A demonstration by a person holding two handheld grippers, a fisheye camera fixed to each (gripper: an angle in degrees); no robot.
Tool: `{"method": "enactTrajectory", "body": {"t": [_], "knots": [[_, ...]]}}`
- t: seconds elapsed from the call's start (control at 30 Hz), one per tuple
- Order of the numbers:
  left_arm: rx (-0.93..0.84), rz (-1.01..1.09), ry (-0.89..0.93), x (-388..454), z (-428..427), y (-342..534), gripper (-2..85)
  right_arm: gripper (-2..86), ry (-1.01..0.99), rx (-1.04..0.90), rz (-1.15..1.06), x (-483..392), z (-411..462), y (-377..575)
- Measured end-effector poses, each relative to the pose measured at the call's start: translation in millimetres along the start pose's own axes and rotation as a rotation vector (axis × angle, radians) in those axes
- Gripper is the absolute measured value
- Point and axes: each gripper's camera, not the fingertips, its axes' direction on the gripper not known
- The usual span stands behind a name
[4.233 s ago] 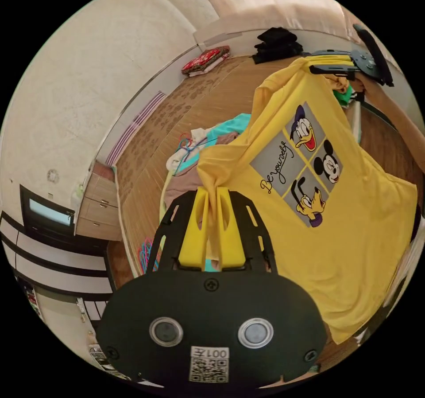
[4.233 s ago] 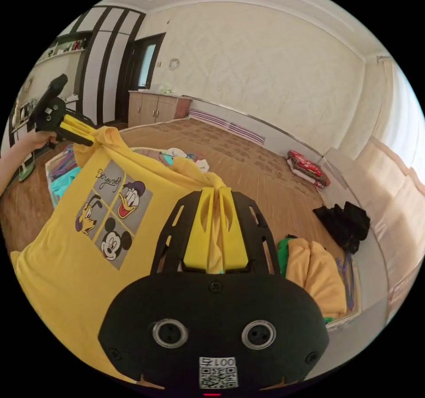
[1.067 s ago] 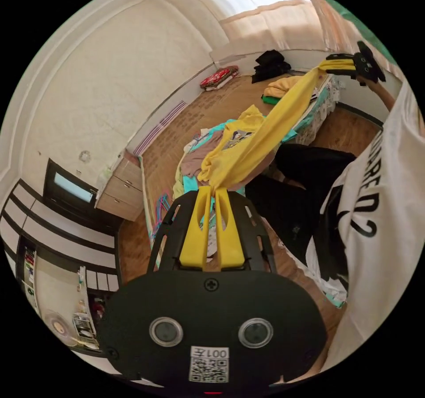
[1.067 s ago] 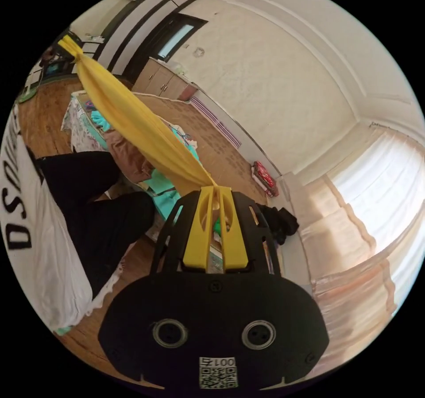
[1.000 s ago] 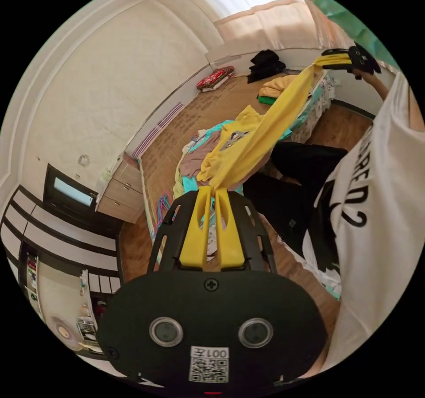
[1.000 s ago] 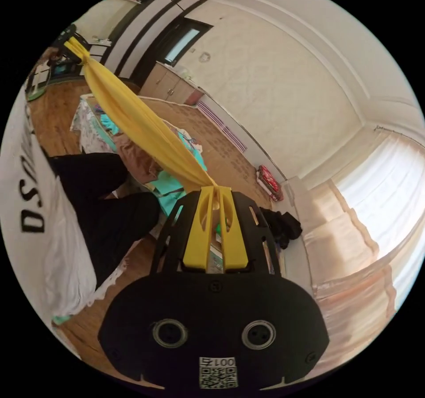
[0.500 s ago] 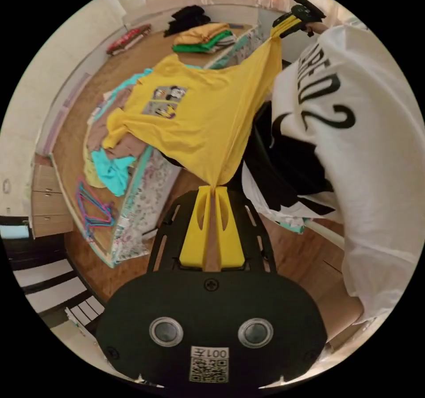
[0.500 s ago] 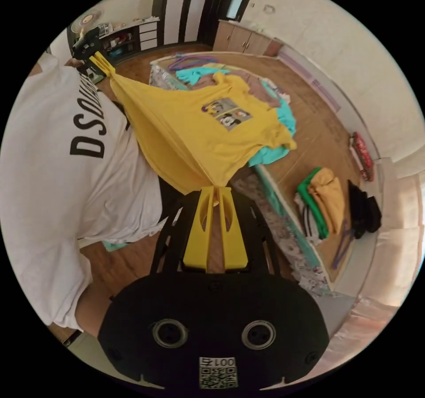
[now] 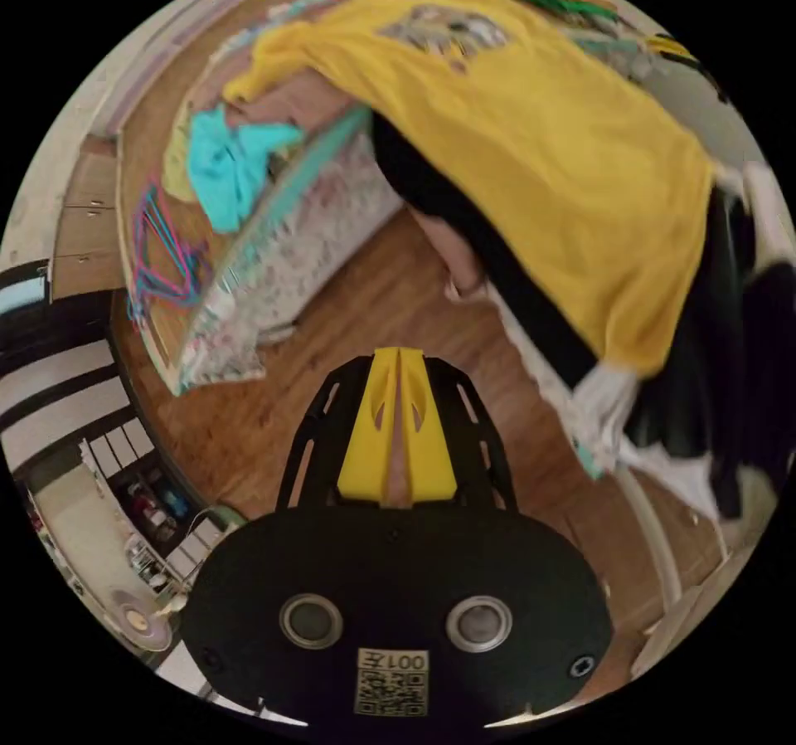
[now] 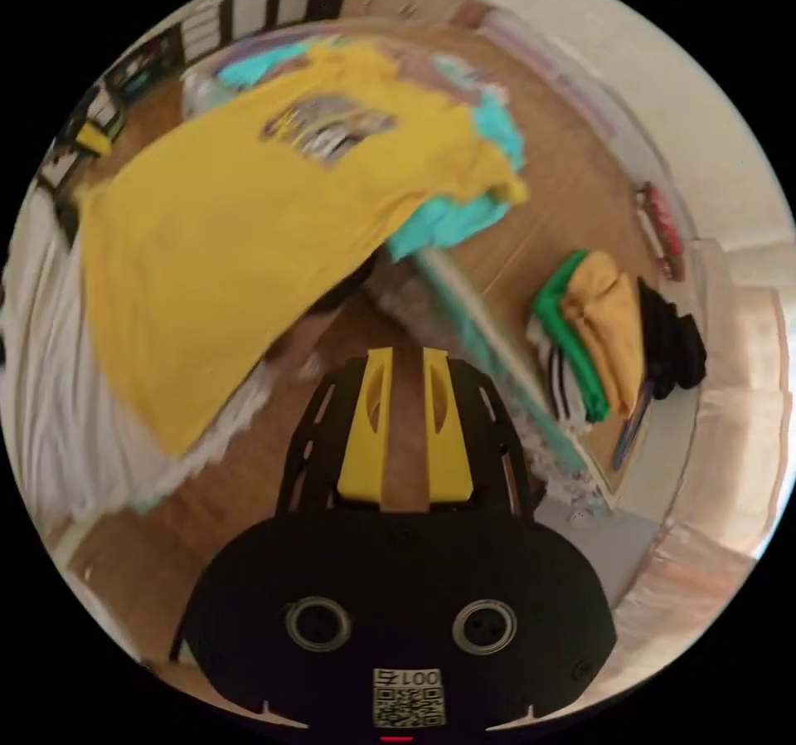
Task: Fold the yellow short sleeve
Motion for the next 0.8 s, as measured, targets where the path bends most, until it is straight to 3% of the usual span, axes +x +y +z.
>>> {"method": "enactTrajectory", "body": {"t": [0.1, 0.3, 0.57, 0.73, 0.8], "knots": [[0.242, -0.021, -0.031, -20.8, -33.4, -79.4, -1.0, 8.1, 0.033, 0.168, 0.085, 36.0, 25.1, -66.5], [0.506, 0.159, 0.061, -19.2, -71.4, -240.0, -1.0, 9.7, 0.188, 0.153, 0.043, 86.5, 90.7, -172.2], [0.571, 0.282, 0.011, 14.5, -69.3, -412.6, -1.0, 2.7, 0.056, 0.066, -0.05, 125.6, 162.9, -212.1], [0.581, 0.274, 0.035, 23.3, -69.3, -494.7, -1.0, 1.3, -0.072, 0.096, 0.056, 162.5, 151.9, -195.8], [0.552, 0.191, -0.01, 23.8, -64.1, -529.8, -1.0, 1.1, -0.232, 0.119, 0.136, 187.1, 135.4, -186.6]]}}
